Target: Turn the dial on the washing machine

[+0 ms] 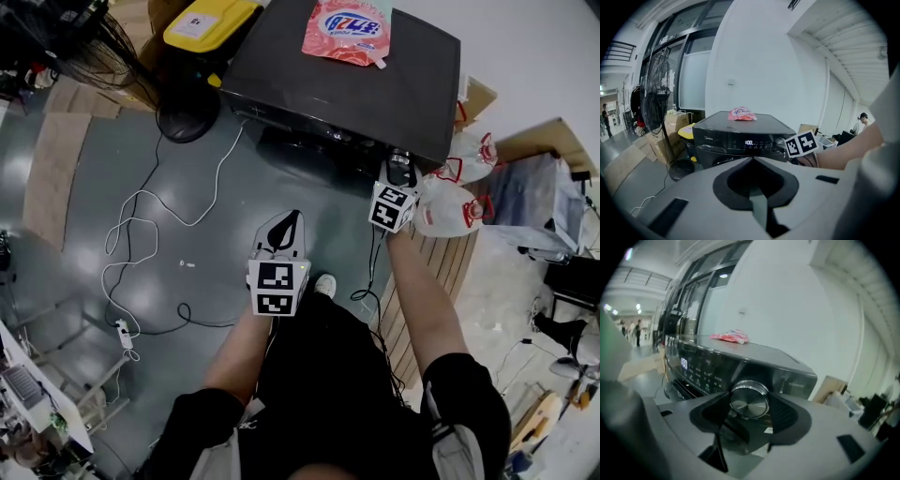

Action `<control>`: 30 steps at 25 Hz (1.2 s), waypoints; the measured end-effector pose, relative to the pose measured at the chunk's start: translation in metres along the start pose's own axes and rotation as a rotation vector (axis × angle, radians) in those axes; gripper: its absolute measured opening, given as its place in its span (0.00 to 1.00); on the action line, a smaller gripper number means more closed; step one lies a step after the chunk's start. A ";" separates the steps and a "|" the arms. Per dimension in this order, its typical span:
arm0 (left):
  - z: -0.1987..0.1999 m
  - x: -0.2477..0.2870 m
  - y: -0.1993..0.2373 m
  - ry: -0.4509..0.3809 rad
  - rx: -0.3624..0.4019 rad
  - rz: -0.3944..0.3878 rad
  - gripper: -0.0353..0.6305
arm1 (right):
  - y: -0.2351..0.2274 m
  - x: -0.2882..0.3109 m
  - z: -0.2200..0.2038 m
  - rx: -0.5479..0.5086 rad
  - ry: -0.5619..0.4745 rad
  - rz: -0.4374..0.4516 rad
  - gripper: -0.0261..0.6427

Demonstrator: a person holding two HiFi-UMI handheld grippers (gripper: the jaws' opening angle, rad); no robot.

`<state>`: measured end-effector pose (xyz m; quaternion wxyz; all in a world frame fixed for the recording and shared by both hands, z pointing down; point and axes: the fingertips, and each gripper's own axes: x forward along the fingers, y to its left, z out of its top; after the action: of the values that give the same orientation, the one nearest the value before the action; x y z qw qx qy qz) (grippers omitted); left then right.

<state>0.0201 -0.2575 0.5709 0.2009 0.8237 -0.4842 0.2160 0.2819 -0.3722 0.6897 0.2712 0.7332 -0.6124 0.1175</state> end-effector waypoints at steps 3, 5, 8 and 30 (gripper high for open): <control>0.001 0.001 0.001 0.000 0.003 -0.001 0.07 | -0.001 0.001 -0.001 0.066 0.018 0.016 0.44; 0.002 0.002 0.001 0.000 0.004 -0.003 0.07 | -0.001 0.001 -0.002 0.064 0.014 0.025 0.44; 0.003 0.004 0.002 0.000 0.005 -0.005 0.07 | -0.001 0.004 0.001 0.082 -0.009 0.028 0.44; 0.007 0.000 0.002 -0.002 0.020 -0.008 0.07 | -0.010 -0.002 -0.001 0.445 -0.022 0.165 0.44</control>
<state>0.0190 -0.2624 0.5650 0.1929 0.8279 -0.4789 0.2191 0.2914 -0.3690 0.6871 0.0856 0.7236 -0.6321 0.2636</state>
